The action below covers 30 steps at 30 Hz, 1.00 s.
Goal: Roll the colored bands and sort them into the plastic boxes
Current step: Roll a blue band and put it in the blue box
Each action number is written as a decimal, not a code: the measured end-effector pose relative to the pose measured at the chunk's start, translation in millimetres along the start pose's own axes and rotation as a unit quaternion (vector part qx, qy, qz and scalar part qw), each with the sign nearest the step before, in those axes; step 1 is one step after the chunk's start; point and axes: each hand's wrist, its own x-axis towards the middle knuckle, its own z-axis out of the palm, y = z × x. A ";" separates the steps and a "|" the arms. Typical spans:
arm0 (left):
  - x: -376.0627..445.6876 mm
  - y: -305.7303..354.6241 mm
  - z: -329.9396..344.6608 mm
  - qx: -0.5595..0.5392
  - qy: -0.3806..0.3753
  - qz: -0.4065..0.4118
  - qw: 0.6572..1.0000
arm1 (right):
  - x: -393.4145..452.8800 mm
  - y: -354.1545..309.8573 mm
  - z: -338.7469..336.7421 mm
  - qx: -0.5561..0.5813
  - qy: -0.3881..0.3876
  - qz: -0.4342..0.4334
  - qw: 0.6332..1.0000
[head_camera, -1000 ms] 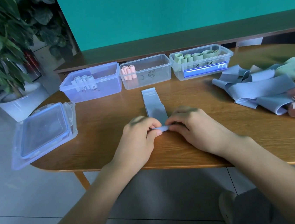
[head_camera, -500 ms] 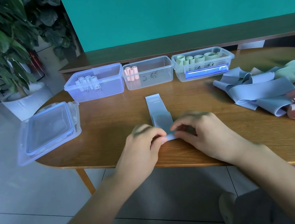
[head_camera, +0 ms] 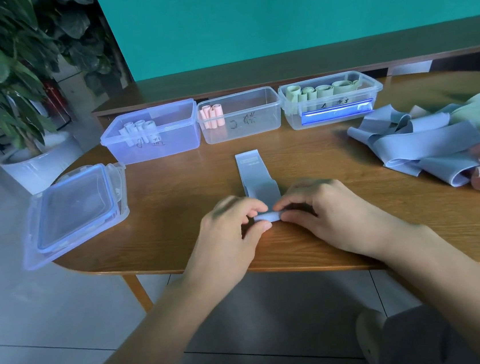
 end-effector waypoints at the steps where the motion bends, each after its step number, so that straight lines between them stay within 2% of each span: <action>1: 0.8 -0.2 -0.4 0.001 0.002 0.003 1.000 | 0.6 0.3 -0.5 -0.001 -0.003 -0.002 1.000; 5: 7.0 -4.2 0.9 0.001 -0.001 0.010 1.000 | 1.8 2.5 0.8 -0.022 -0.004 -0.014 1.000; 10: 12.4 -12.3 5.0 -0.004 0.022 0.026 0.999 | 3.1 -1.7 6.4 -0.023 0.054 -0.026 0.998; 15: 11.6 -13.3 6.6 -0.004 0.043 0.025 0.999 | 6.8 0.0 3.6 -0.015 0.030 -0.029 0.999; 26: 15.4 -13.0 7.1 0.007 0.009 0.029 1.000 | 12.0 11.3 4.2 -0.009 0.015 -0.023 1.000; 30: 21.5 -16.0 8.3 0.009 0.012 0.024 1.000 | 14.0 11.4 9.6 -0.007 0.041 -0.015 0.999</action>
